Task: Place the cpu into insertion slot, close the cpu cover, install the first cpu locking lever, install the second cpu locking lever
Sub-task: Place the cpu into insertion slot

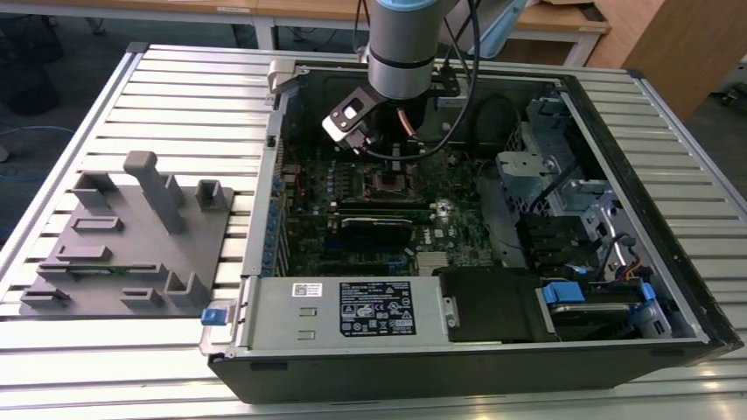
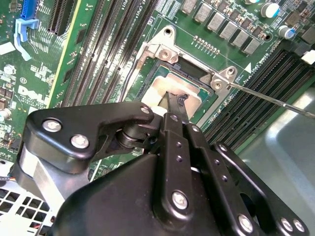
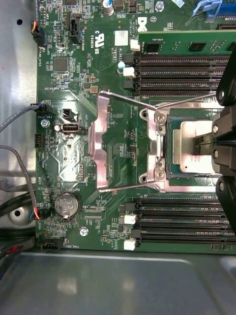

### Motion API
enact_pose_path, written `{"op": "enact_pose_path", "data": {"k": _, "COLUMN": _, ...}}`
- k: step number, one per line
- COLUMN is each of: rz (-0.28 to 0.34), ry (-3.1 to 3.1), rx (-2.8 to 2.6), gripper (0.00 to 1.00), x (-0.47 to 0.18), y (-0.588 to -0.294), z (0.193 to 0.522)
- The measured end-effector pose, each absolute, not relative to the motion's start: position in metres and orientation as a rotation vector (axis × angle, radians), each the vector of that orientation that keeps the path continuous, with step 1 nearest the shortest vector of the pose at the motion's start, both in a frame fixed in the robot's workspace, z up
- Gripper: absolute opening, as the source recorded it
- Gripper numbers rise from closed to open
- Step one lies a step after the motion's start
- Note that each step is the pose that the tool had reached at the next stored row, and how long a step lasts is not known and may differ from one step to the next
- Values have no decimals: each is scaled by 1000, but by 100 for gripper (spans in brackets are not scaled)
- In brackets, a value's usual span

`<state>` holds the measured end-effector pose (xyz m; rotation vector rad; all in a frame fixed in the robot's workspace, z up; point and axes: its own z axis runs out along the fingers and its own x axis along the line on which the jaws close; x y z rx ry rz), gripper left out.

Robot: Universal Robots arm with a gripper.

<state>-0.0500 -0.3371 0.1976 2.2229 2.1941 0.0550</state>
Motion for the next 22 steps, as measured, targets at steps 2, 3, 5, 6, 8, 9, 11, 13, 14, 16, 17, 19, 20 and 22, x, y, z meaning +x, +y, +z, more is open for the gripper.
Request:
{"op": "enact_pose_path", "data": {"k": 2, "rz": 56, "ry": 2194, "rx": 2223, "gripper": 10, "x": -50, "y": -337, "z": 197}}
{"op": "enact_pose_path", "data": {"k": 3, "rz": 56, "ry": 2194, "rx": 2223, "gripper": 10, "x": -50, "y": -337, "z": 197}}
{"op": "enact_pose_path", "data": {"k": 5, "rz": 56, "ry": 2194, "rx": 2223, "gripper": 10, "x": -50, "y": -337, "z": 197}}
{"op": "enact_pose_path", "data": {"k": 6, "rz": 56, "ry": 2194, "rx": 2223, "gripper": 10, "x": -50, "y": -337, "z": 197}}
{"op": "enact_pose_path", "data": {"k": 8, "rz": 57, "ry": 2194, "rx": 2223, "gripper": 10, "x": -50, "y": -337, "z": 198}}
{"op": "enact_pose_path", "data": {"k": 9, "rz": 58, "ry": 2194, "rx": 2223, "gripper": 10, "x": -50, "y": -337, "z": 198}}
{"op": "enact_pose_path", "data": {"k": 11, "rz": 59, "ry": 2194, "rx": 2223, "gripper": 10, "x": -50, "y": -337, "z": 200}}
{"op": "enact_pose_path", "data": {"k": 13, "rz": 57, "ry": 2194, "rx": 2223, "gripper": 10, "x": -50, "y": -337, "z": 202}}
{"op": "enact_pose_path", "data": {"k": 14, "rz": 56, "ry": 2194, "rx": 2223, "gripper": 10, "x": -50, "y": -337, "z": 203}}
{"op": "enact_pose_path", "data": {"k": 16, "rz": 56, "ry": 2194, "rx": 2223, "gripper": 10, "x": -50, "y": -337, "z": 205}}
{"op": "enact_pose_path", "data": {"k": 17, "rz": 56, "ry": 2194, "rx": 2223, "gripper": 10, "x": -50, "y": -337, "z": 206}}
{"op": "enact_pose_path", "data": {"k": 19, "rz": 56, "ry": 2194, "rx": 2223, "gripper": 10, "x": -50, "y": -337, "z": 207}}
{"op": "enact_pose_path", "data": {"k": 20, "rz": 56, "ry": 2194, "rx": 2223, "gripper": 10, "x": -50, "y": -337, "z": 207}}
{"op": "enact_pose_path", "data": {"k": 22, "rz": 56, "ry": 2194, "rx": 2223, "gripper": 10, "x": -50, "y": -337, "z": 207}}
